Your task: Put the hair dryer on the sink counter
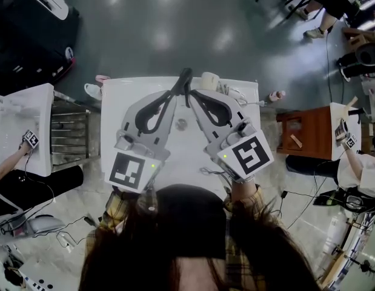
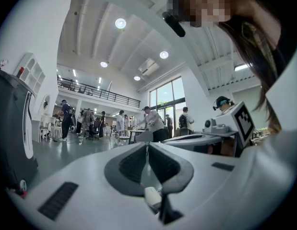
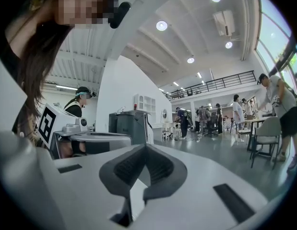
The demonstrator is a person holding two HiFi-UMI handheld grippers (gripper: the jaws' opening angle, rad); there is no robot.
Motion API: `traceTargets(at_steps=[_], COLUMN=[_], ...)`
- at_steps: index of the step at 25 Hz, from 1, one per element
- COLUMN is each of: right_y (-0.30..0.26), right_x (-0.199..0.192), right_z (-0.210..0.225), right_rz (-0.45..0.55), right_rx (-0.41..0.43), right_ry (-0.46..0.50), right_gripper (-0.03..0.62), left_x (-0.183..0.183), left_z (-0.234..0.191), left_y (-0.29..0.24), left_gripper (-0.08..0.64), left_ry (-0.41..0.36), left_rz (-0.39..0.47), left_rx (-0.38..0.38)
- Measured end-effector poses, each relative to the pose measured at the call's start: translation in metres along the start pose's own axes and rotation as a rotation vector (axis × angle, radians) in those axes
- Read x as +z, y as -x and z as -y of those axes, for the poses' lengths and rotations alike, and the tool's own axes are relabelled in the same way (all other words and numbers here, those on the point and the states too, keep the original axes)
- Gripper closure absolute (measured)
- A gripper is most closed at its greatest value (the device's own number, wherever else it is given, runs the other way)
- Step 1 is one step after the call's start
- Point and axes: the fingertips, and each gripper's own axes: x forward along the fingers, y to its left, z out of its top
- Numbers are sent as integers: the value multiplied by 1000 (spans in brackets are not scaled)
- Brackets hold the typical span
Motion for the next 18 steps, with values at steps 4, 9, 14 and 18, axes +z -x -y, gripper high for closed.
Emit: traceTargets(at_steps=[4,9,14,18], right_y=[1,1,0,-1], right_x=[-4,-5,-8,-8], right_z=[1,1,0,0], right_rz=[-11,-14,-19,-19], right_rx=[4,8,9,6], right_ry=[0,3,10,4], right_gripper=[577,577,577,577], left_x=[-2,-2,-3,-2], left_z=[0,0,1,-2], left_y=[0,-1,0,1], left_gripper=[531,531,535,539], left_ry=[-1,0,2,1], left_rz=[-4,-2,0,-3], left_rx=[-1,-5,-4,1])
